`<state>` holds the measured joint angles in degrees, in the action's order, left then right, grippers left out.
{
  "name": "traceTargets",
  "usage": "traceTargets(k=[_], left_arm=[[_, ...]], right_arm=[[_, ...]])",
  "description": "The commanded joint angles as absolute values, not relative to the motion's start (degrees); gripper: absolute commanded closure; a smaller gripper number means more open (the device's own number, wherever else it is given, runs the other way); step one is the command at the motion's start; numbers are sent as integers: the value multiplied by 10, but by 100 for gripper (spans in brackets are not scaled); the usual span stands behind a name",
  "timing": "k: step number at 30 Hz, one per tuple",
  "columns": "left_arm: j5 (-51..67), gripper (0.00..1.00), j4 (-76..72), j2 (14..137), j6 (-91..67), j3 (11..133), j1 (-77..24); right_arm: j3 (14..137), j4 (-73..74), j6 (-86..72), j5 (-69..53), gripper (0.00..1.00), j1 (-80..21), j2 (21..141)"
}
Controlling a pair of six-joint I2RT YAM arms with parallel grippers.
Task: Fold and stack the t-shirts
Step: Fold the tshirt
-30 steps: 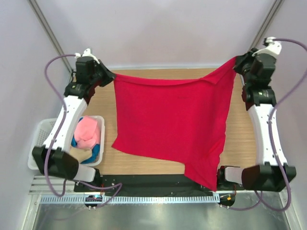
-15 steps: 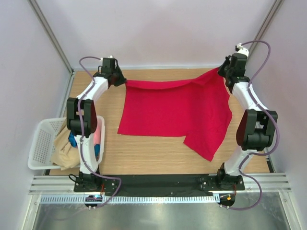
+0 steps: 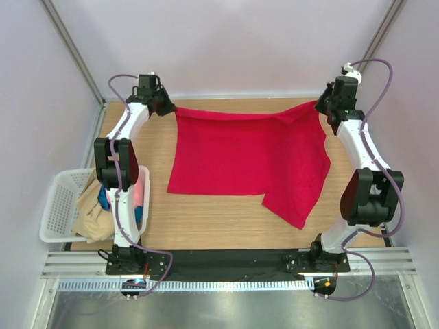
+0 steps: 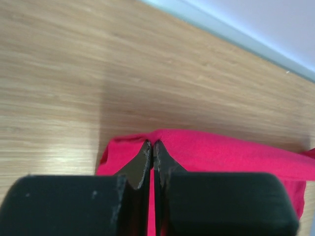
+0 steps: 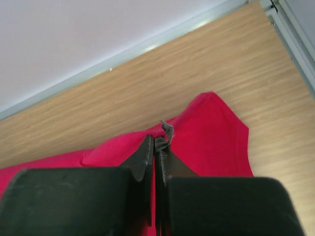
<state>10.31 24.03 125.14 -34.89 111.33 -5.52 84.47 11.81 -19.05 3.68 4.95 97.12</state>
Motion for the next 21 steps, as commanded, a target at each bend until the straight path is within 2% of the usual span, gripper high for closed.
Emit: traceTargets(k=[1,4,21], left_arm=[[132,100,283,1262,-330,1125,-52],[162,100,283,1264,-338,1107,-51],[134,100,392,1245,-330,1081,-47]], right_arm=[[809,151,-214,53,99,50,901],[775,161,-221,48,99,53,881],[722,261,-200,35,99,70,857]])
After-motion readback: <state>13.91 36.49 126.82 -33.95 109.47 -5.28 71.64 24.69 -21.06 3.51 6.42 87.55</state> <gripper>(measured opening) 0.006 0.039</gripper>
